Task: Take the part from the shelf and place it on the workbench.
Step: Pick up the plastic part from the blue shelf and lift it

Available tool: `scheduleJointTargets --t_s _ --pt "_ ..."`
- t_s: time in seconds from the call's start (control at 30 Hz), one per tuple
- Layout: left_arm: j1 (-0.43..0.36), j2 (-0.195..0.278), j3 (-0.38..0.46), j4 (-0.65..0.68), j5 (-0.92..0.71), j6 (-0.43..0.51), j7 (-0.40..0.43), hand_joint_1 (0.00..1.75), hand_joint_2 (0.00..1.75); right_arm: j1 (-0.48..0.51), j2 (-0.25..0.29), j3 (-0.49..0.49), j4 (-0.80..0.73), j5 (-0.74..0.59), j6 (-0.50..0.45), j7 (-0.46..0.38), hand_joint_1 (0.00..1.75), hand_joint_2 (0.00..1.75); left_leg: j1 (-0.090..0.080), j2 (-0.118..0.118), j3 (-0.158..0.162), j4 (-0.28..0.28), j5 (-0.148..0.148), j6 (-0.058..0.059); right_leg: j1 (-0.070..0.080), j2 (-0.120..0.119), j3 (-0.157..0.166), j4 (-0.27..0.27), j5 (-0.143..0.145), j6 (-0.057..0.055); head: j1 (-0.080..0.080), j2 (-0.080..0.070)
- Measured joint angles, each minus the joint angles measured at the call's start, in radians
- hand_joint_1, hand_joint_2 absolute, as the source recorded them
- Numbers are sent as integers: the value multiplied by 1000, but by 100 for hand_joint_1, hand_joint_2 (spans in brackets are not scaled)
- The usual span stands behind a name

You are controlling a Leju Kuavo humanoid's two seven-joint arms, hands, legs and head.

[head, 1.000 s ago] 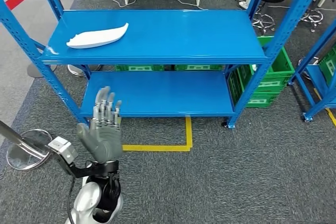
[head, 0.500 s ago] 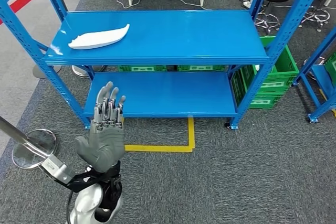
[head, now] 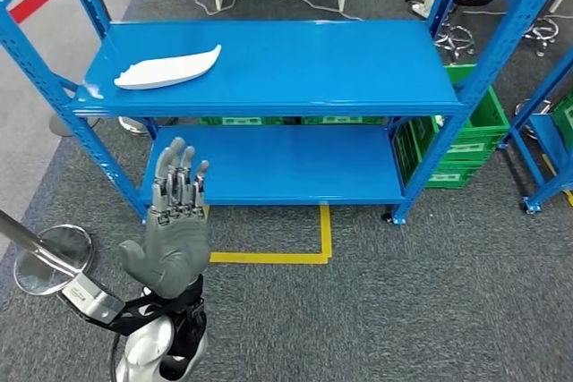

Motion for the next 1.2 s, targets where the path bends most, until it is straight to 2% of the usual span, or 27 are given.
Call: scheduleJointTargets --t_s 0.03,0.07,0.1,0.17,0.2,0.23,0.27,0.33,0.4,0.5,0.57,0.6,0.7,0.73,0.77,0.83,0.87,0.9,0.93,0.97,1.0,1.07,1.13,1.2 --pt "0 0 0 0 0 0 0 0 0 -1 0 0 0 0 0 0 0 0 1 -1 7 -2 -4 7 0 -1 -2 14 -6 5 1 0" --pt "0 -1 -1 -1 0 0 -1 0 0 -2 0 0 0 1 0 0 0 0 2 -2 15 -3 -9 13 0 -2 -18 46 -19 7 3 0" --pt "0 -1 -1 -2 0 0 -1 0 0 -3 0 0 0 1 0 0 0 0 2 -1 23 -4 -14 18 -1 -2 -48 100 -37 8 4 0" --pt "0 -1 -1 -2 0 0 -1 0 0 -3 0 -1 0 2 0 -1 0 0 0 -1 36 -4 -27 24 0 -2 -133 234 -80 10 6 0" --pt "0 -1 -1 -2 0 0 -1 0 0 -1 0 -1 0 2 0 -1 0 0 0 -2 45 -4 -34 25 0 -2 -169 278 -90 11 6 0" --pt "0 -1 -1 -2 0 1 -2 0 0 1 0 -1 0 2 0 -1 0 0 -1 -3 55 -4 -41 25 0 -2 -189 288 -82 11 7 0" --pt "0 -1 -1 -2 0 2 -2 0 0 2 0 -1 0 2 0 -1 0 0 -1 -5 67 -4 -49 24 0 -2 -192 261 -55 11 7 0" --pt "-1 -1 -1 -2 -2 6 -2 0 0 3 0 -1 0 3 0 -1 0 0 -1 -6 94 -3 -68 19 0 -2 -164 135 41 7 7 0" --pt "0 0 0 -2 -4 10 -2 0 0 3 0 -2 1 3 0 -1 0 0 -3 -7 107 -1 -85 9 2 -2 -139 42 96 -3 7 0" --pt "-1 0 -1 -2 -14 22 -2 0 0 3 0 -2 2 4 1 -1 0 0 -4 -7 111 1 -94 -7 5 1 -127 25 100 -21 7 0" --pt "-2 0 -3 -2 -21 27 -2 0 0 2 0 -3 2 4 1 -1 0 0 -4 -5 96 36 -102 -17 0 1 -117 20 97 -29 3 0" --pt "-2 1 -4 -2 -23 27 -2 0 0 1 0 -3 2 5 1 -1 0 0 -4 -4 71 78 -115 -22 -2 1 -112 18 95 -33 1 0" --pt "-3 2 -8 -2 -26 27 -3 0 0 -2 0 -4 2 5 3 -1 0 0 -1 -3 -47 245 -176 -34 -3 1 -106 17 86 -40 -2 0" --pt "-3 3 -9 -2 -27 27 -2 0 0 -2 0 -5 2 5 4 -1 0 0 -1 -3 -72 266 -175 -36 -3 1 -103 17 83 -40 -2 0" --pt "-4 3 -9 -2 -27 27 -2 0 0 -2 0 -5 2 6 6 -1 0 0 -1 -3 -79 252 -152 -36 -4 1 -98 17 80 -40 -2 0" --pt "-4 3 -12 -2 -27 26 -2 0 0 -1 0 -6 2 6 9 -2 0 0 -1 -2 -50 150 -62 -34 -4 3 -88 16 72 -37 -2 0" --pt "-5 3 -13 -2 -27 26 -2 0 0 -1 0 -6 2 6 10 -2 0 0 -1 -1 -30 87 -34 -30 -3 4 -83 17 66 -33 -2 0" --pt "-6 3 -15 -2 -27 25 -2 0 0 -1 0 -6 1 7 11 -2 0 0 -2 0 -14 41 -25 -25 -2 5 -80 13 59 -27 -3 0" --pt "-6 3 -16 -3 -28 25 -2 0 0 -2 0 -6 1 7 11 -2 0 0 -2 0 -3 11 -30 -18 0 5 -77 9 55 -21 -4 0" --pt "-7 2 -16 -3 -28 24 -2 0 0 -2 0 -6 1 7 12 -2 0 0 -2 -1 1 -5 -45 -12 2 5 -71 7 56 -13 -4 0" --pt "-7 2 -16 -3 -29 23 -2 0 0 -2 0 -6 1 8 12 -2 0 0 -1 -2 8 -8 -45 -5 1 4 -66 3 57 -7 -3 0" --pt "-6 1 -16 -4 -27 22 -2 0 0 -1 0 -7 1 8 14 -2 0 0 0 -1 29 -14 -26 8 0 0 -64 29 48 2 0 0" --pt "-5 1 -16 -4 -23 24 -2 0 0 -3 0 -7 1 8 14 -2 0 0 0 4 47 -13 -16 17 -1 -2 -108 125 1 7 3 0" --pt "-5 1 -16 -4 -19 29 -2 0 0 -3 0 -8 1 8 14 -2 0 0 0 5 54 -13 -22 20 0 -2 -182 243 -53 11 4 0"
